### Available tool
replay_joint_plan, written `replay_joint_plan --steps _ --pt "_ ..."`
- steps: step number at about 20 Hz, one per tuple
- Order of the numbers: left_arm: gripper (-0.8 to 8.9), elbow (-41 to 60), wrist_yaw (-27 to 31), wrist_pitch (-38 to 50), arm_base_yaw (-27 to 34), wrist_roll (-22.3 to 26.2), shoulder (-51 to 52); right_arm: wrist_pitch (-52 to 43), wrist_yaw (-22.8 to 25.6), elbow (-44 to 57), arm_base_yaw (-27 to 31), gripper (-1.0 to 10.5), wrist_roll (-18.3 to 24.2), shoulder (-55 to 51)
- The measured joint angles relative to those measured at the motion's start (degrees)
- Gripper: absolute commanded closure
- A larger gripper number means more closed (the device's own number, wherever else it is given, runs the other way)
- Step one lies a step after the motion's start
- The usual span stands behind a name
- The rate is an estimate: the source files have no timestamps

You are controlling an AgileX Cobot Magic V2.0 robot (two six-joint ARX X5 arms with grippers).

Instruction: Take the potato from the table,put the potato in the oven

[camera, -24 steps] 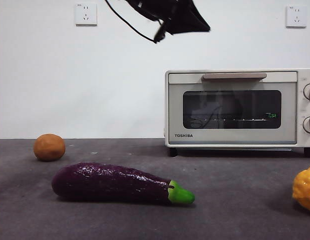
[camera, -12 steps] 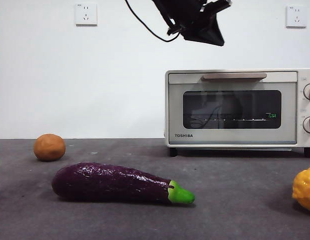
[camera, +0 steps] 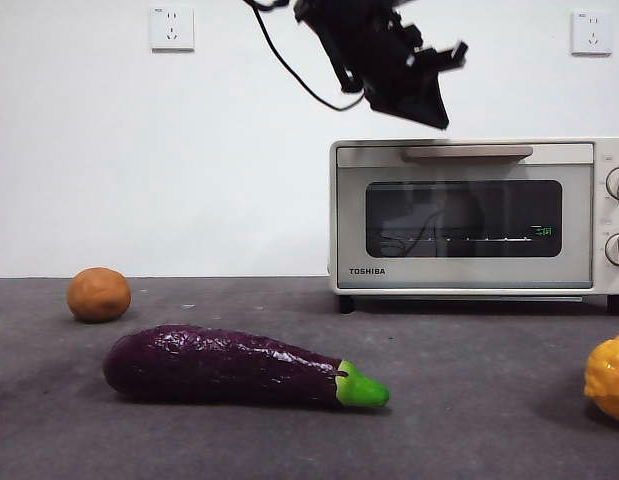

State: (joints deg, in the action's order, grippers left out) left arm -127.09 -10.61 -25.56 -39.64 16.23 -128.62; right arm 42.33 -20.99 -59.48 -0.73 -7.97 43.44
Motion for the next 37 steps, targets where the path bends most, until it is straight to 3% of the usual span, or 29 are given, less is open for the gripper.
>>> replay_joint_plan --steps 25,37 --pt "8.23 -0.13 -1.60 -0.61 1.27 0.26 -1.79 0.00 0.02 0.00 0.00 9.5 -0.17 0.50" --pt "8.22 -1.31 -1.99 -5.03 0.33 -0.83 -1.75 0.04 -1.70 0.00 0.00 9.5 -0.52 0.20"
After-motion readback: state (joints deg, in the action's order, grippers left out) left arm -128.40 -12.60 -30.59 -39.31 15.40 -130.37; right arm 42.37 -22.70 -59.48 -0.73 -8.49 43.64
